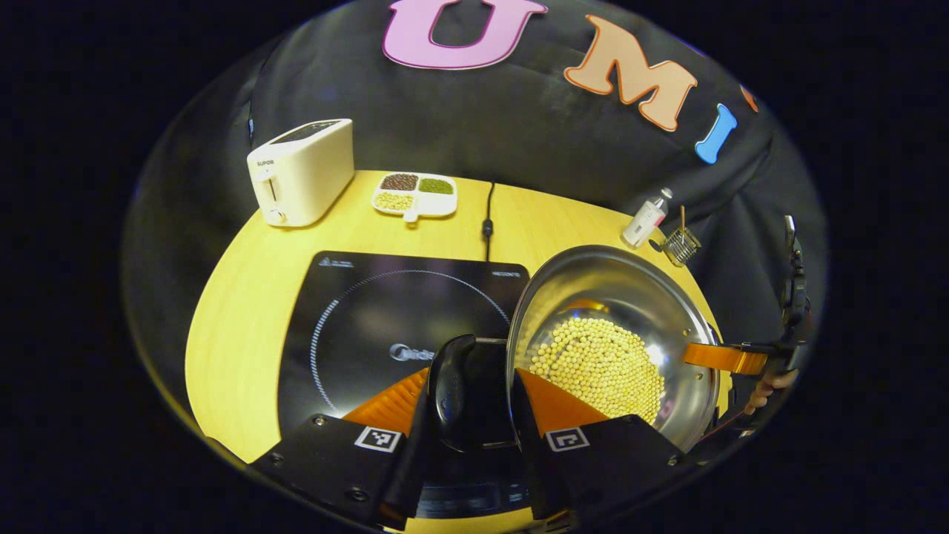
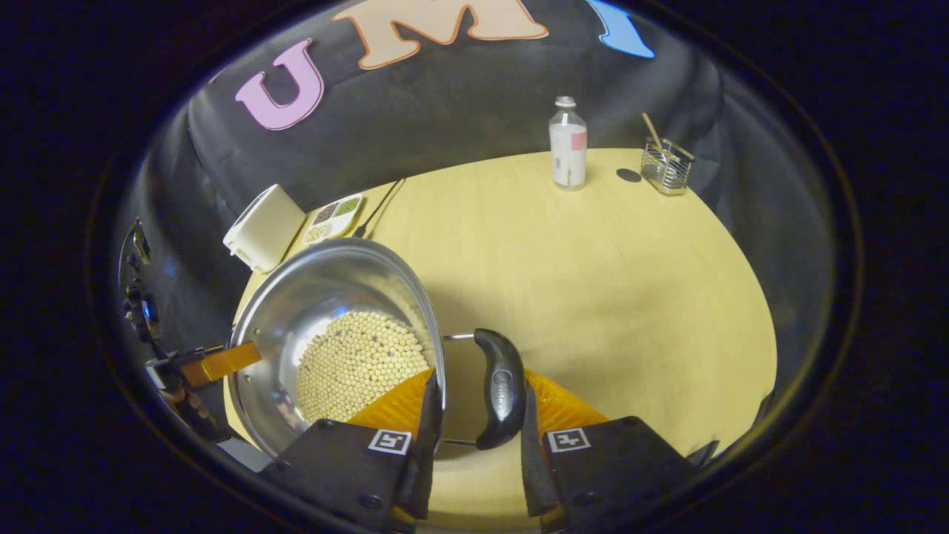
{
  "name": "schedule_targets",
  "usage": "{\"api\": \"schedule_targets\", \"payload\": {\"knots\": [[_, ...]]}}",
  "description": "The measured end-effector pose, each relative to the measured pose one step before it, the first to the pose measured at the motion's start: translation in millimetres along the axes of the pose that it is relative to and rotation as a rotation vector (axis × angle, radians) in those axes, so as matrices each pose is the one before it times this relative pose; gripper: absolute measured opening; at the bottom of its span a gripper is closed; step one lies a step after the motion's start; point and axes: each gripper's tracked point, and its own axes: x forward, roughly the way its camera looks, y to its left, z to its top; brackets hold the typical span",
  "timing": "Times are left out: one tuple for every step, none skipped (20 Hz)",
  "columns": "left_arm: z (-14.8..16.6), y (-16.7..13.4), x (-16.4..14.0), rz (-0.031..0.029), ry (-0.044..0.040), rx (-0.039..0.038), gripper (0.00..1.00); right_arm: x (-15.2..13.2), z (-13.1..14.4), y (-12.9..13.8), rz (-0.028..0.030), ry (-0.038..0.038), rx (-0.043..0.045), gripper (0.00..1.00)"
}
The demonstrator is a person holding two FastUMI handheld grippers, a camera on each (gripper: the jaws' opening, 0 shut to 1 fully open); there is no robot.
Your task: First push the handle of the pot to place it horizontally, then grasp the pot with both hands and set it on the induction cooktop.
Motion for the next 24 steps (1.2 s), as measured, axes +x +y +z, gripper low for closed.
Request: {"api": "schedule_targets", "payload": {"knots": [[2.01, 14.22, -0.87, -0.00639, -0.00431, -0.00206, 0.57, 0.88, -1.03, 14.3, -0.00946, -0.00368, -0.00824, 0.47], [1.28, 14.5, -2.07, -0.00451, -0.00402, -0.00209, 0.57, 1.34, -3.05, 15.34, -0.00646, 0.0024, -0.00946, 0.52], [-0.32, 14.13, 0.44, -0.00276, -0.00178, -0.00735, 0.57, 2.55, -1.74, 13.68, -0.00555, 0.00553, -0.00785, 0.47], [-0.97, 13.77, -0.57, 0.00107, 0.00373, -0.01339, 0.58, 5.31, -1.1, 11.07, -0.00652, 0.00767, -0.00475, 0.47], [-3.43, 12.4, -2.58, 0.00467, 0.00979, -0.0134, 0.58, 1.67, -1.82, 12.49, -0.00409, 0.00961, -0.00834, 0.47], [7.84, 10.11, -2.21, 0.00214, -0.03572, -0.0005, 0.58, 0.53, 2.02, 11.57, 0.0, -0.00399, -0.00669, 0.47], [3.8, 9.37, -0.45, 0.00086, -0.01171, -0.00116, 0.59, 1.64, 2.37, 10.25, -0.00161, -0.00533, -0.01339, 0.47], [-2.03, 8.78, -0.65, 0.00208, 0.0008, -0.00382, 0.56, 1.0, 0.14, 8.73, -0.00082, 0.00196, -0.00722, 0.47], [5.88, 6.8, -0.49, 0.00006, -0.02615, -0.00111, 0.56, 2.24, 1.08, 7.87, -0.00181, 0.00275, 0.00249, 0.47], [2.8, 6.41, 1.19, 0.00187, -0.0088, 0.00551, 0.56, 1.85, -2.05, 7.17, -0.00115, 0.00579, 0.00033, 0.48], [3.23, 6.66, -0.09, 0.00626, -0.00908, 0.00831, 0.58, 2.46, -0.48, 6.93, -0.0005, 0.00713, 0.00138, 0.47], [4.62, 7.18, 0.62, 0.00821, -0.01322, 0.01274, 0.57, 3.64, -1.75, 6.65, 0.00049, 0.0049, 0.00526, 0.47], [3.06, 5.72, 0.36, 0.00832, -0.01022, 0.01117, 0.58, 2.95, -0.8, 5.8, 0.00112, 0.00702, 0.00377, 0.52], [4.21, 4.49, 1.51, 0.00544, -0.01525, 0.00592, 0.56, 2.62, -0.71, 4.58, -0.00078, 0.00254, 0.00503, 0.48], [2.41, 2.98, 0.58, 0.00332, -0.01093, 0.00553, 0.56, 3.02, 0.88, 3.3, -0.00168, 0.00164, 0.0018, 0.48], [1.99, 2.56, 1.21, 0.00216, -0.01251, 0.00652, 0.56, 2.6, -0.91, 3.0, -0.00241, 0.00494, 0.00019, 0.48], [1.75, 2.14, 1.65, 0.00181, -0.01067, 0.00354, 0.56, 1.9, 0.84, 1.88, -0.00078, 0.00195, 0.0022, 0.47], [0.54, -0.35, 3.15, -0.00111, -0.0064, -0.00573, 0.56, 1.12, 1.6, 1.97, -0.0035, -0.00493, 0.00014, 0.48], [0.54, -1.08, -2.73, -0.00365, -0.01689, -0.01399, 0.58, 2.1, 1.37, 1.07, -0.00589, -0.00395, -0.0076, 0.48], [2.91, -0.41, 0.31, -0.00673, -0.02013, -0.02299, 0.58, 1.1, 0.21, 0.4, -0.00533, -0.00888, -0.0134, 0.47], [0.12, 0.27, 0.89, -0.00842, -0.01712, -0.02756, 0.58, 0.84, 1.25, 0.28, -0.00312, -0.00856, -0.01141, 0.52], [0.4, -1.39, 0.11, -0.00774, -0.01535, -0.02835, 0.58, 0.41, -0.01, 0.43, -0.0009, -0.00397, -0.00268, 0.48], [-0.39, -0.45, 2.07, -0.00875, -0.0126, -0.0232, 0.58, 0.31, 0.53, 0.53, 0.00153, 0.00069, 0.00228, 0.52], [-0.53, -0.17, 0.94, -0.00465, -0.00946, -0.0156, 0.58, 0.68, -0.07, 0.26, 0.00106, 0.00211, 0.00406, 0.48]]}}
